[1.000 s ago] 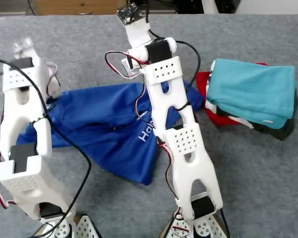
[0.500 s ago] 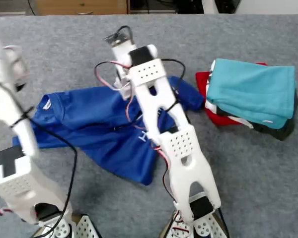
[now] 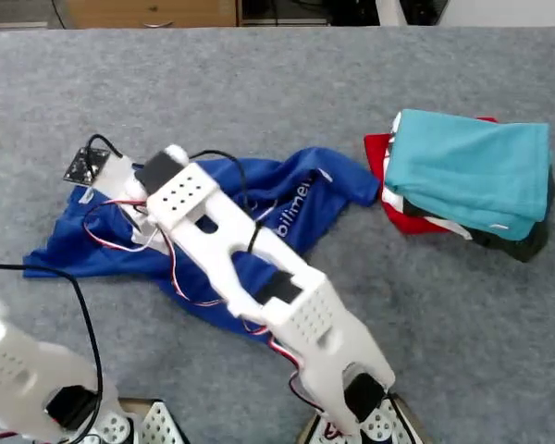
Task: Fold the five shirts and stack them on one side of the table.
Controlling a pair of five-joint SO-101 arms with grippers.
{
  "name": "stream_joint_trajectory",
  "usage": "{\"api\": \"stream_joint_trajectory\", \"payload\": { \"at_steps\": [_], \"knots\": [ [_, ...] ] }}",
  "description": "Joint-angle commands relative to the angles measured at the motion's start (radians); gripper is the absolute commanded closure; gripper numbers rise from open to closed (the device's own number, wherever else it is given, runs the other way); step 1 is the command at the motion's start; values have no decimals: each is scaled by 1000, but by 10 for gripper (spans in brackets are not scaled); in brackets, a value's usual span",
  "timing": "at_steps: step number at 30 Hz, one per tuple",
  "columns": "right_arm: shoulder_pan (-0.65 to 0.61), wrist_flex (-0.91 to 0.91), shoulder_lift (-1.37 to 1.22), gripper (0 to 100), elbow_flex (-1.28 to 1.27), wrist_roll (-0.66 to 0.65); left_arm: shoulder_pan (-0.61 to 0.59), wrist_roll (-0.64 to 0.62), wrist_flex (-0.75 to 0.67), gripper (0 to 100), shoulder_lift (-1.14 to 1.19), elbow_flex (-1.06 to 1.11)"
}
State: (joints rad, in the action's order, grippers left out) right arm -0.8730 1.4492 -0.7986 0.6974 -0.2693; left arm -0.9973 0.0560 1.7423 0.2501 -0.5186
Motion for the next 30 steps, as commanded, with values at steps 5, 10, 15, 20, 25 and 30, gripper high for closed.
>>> {"api": "stream_joint_trajectory", "payload": {
  "at_steps": [5, 10, 15, 20, 25, 30],
  "knots": [
    [87, -137, -97, 998, 76, -6, -41, 6, 9, 981, -15, 144],
    [240, -164, -125, 993, 277, 74, -3, 41, 15, 981, -16, 187],
    [390, -348, -239, 997, 467, 81, 101, 72, 17, 981, -18, 296],
    [486, -566, -401, 997, 616, 77, 292, 110, 17, 981, -114, 485],
    [536, -611, -510, 985, 829, 83, 609, 124, 17, 981, -288, 663],
    [567, -517, -478, 719, 974, 98, 895, 121, 14, 907, -398, 760]
  ]
}}
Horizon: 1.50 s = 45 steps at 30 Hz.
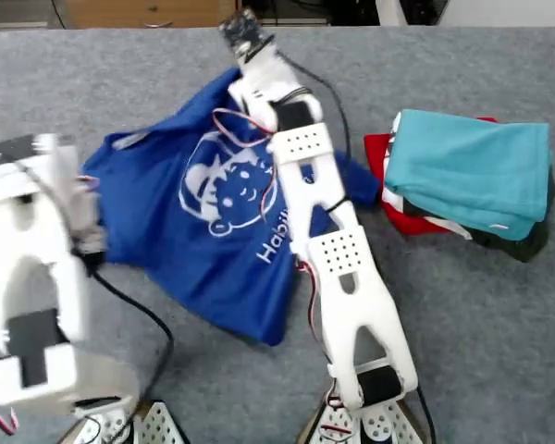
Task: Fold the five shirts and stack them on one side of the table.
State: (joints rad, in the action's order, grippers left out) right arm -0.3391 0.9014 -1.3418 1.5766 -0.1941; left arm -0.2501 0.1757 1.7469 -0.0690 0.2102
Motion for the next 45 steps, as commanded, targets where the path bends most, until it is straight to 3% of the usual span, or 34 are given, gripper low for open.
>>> {"api": "stream_joint_trajectory", "payload": {
  "at_steps": [1, 3, 5, 10, 16, 21, 28, 32, 38, 45],
  "knots": [
    [35, 52, 99, 661, 90, 28, 189, 2, 9, 884, -81, 38],
    [64, 109, 157, 589, 90, 29, 252, 0, 9, 854, -81, 48],
    [104, 137, 196, 588, 90, 29, 281, -2, 9, 842, -81, 51],
    [223, 210, 306, 705, 90, 110, 353, -2, 11, 843, -90, 69],
    [246, 345, 430, 857, 82, 190, 686, -5, -15, 843, -90, 229],
    [234, 325, 404, 774, 87, 190, 881, -120, -195, 840, -81, 339],
    [240, 285, 323, 717, 88, 189, 895, -150, -322, 803, -79, 336],
    [237, 284, 297, 716, 88, 189, 887, -287, -359, 717, -79, 347],
    [240, 282, 285, 717, 88, 189, 891, -512, -448, 702, -79, 384],
    [240, 284, 282, 717, 88, 189, 875, -532, -535, 704, -77, 522]
  ]
}}
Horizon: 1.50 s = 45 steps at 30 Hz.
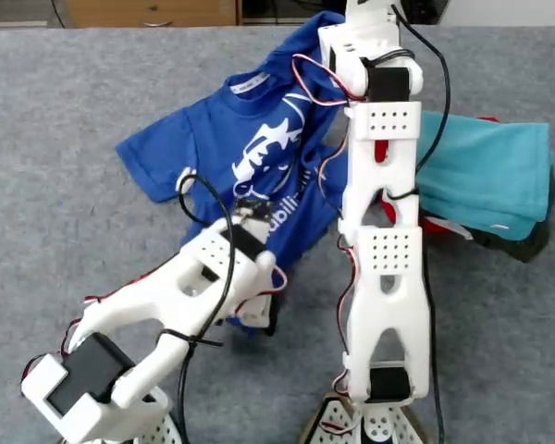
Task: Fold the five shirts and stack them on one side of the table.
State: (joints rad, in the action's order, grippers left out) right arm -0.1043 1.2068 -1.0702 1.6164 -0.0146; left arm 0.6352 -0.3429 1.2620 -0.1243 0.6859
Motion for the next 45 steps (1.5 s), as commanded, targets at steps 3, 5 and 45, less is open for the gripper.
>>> {"api": "stream_joint_trajectory", "payload": {
  "at_steps": [3, 5, 45],
  "knots": [
    [7, -20, 10, 717, 48, 9, -68, -12, -167, 707, -22, 120],
    [7, -17, 10, 717, 48, 9, -104, -12, -204, 708, -22, 140],
    [-4, 390, 18, 714, 48, -218, -918, 818, 339, 982, -36, -236]
  ]
}}
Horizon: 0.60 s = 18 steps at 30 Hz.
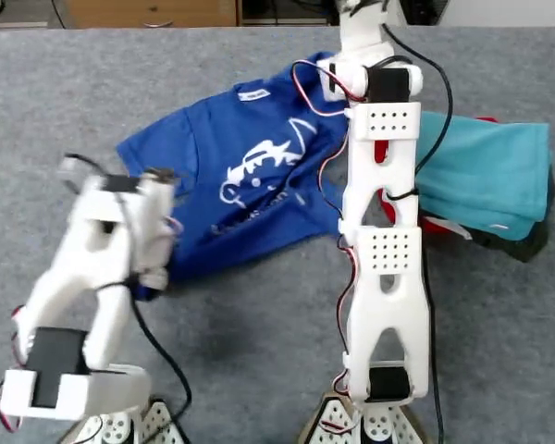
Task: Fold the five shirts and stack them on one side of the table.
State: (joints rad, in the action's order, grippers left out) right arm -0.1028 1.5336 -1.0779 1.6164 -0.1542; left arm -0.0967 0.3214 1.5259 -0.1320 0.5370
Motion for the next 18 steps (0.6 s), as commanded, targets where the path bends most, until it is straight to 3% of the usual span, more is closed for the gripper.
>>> {"api": "stream_joint_trajectory", "payload": {
  "at_steps": [1, 5, 10, 14, 18],
  "knots": [
    [-8, 92, 25, 714, 48, -103, -252, 219, 103, 982, -28, -110],
    [-19, 244, 25, 714, 48, -235, -512, 483, 186, 982, -21, -230],
    [-16, 253, 31, 714, 50, -354, -779, 694, 192, 982, -18, -428],
    [-24, 255, 107, 713, 42, -354, -890, 824, 192, 982, -18, -529],
    [-68, 255, 183, 713, 39, -350, -919, 862, 187, 982, -16, -562]
  ]
}}
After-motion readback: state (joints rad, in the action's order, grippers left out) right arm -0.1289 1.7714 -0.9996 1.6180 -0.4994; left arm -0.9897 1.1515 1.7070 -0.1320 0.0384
